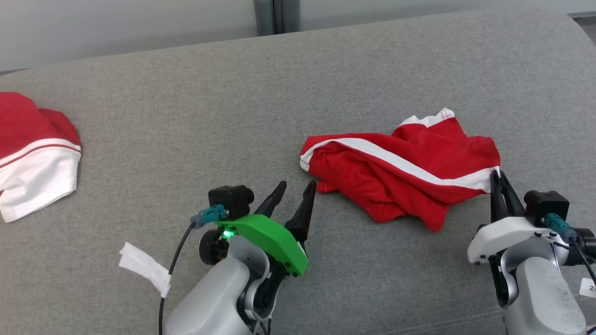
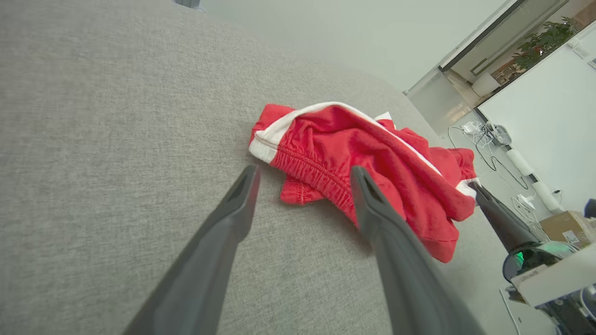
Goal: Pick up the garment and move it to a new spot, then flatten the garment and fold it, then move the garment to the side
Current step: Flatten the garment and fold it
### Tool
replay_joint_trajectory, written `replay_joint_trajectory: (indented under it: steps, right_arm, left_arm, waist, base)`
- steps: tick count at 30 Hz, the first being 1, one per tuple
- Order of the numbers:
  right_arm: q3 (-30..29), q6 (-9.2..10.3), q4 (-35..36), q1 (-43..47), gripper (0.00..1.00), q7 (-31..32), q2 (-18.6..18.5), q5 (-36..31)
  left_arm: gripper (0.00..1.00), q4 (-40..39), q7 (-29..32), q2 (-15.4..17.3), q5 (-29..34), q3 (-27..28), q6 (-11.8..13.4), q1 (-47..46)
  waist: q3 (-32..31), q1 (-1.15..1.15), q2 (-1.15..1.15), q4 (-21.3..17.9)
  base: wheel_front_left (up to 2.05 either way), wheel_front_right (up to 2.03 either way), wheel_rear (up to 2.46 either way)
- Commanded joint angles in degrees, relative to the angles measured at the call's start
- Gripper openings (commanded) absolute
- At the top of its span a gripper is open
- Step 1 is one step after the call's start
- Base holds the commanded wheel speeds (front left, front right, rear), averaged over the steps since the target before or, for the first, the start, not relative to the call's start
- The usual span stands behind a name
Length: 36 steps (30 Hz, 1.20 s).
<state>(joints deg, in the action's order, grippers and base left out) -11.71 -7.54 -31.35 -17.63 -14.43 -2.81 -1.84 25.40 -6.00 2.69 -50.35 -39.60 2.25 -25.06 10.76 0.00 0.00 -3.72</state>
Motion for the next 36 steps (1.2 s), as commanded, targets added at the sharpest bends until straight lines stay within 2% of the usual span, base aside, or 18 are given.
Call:
replay_joint_trajectory:
  steps: [1, 8, 14, 20, 24, 30, 36]
  right_arm:
    - [0.44, 0.1, 0.36, -0.88, 0.0, -0.33, -0.16, -0.18]
    - [3.65, 0.1, -0.25, -2.65, 0.0, -0.66, -0.16, 1.36]
    - [5.7, 0.1, -0.75, -4.26, 0.0, -0.76, -0.17, 2.62]
    - [5.77, 0.1, -0.34, -4.76, 0.0, -0.81, -0.16, 2.83]
    - [5.27, 0.1, 0.15, -4.32, 0.0, -0.81, -0.16, 2.69]
    - [3.95, 0.1, 0.04, -3.14, 0.0, -0.79, -0.16, 2.17]
    - [3.11, 0.1, -0.47, -2.58, 0.0, -0.79, -0.16, 1.45]
  left_arm:
    - [1.0, 1.22, 0.71, 0.35, -3.68, -0.74, 1.22, -2.3]
    - [1.0, 7.62, 1.33, 0.37, -20.28, -3.47, 5.49, -8.98]
    - [1.0, 12.05, -0.88, 0.34, -30.84, -4.93, 7.05, -12.99]
    - [1.0, 13.6, -2.84, 0.33, -37.7, -7.85, 4.66, -15.61]
    - [1.0, 13.11, -4.84, 0.35, -41.27, -9.45, 1.91, -16.99]
    - [1.0, 14.06, -7.47, 0.34, -44.08, -11.69, -0.67, -18.8]
    - [1.0, 14.81, -8.8, 0.36, -47.31, -11.21, -2.78, -19.51]
  waist:
    - [1.03, 0.0, 0.0, -1.13]
    - [3.84, 0.0, 0.0, -3.92]
    - [5.63, 0.0, 0.0, -5.66]
    - [6.39, 0.0, 0.0, -6.28]
    - [6.54, 0.0, 0.0, -6.45]
    - [6.51, 0.0, 0.0, -6.72]
    - [6.21, 0.0, 0.0, -6.87]
  base:
    - [0.0, 0.0, 0.0]
    - [0.0, 0.0, 0.0]
    - [0.0, 0.0, 0.0]
    - [0.0, 0.0, 0.0]
    - [0.0, 0.0, 0.0]
    - [0.0, 0.0, 0.0]
    - [0.0, 0.0, 0.0]
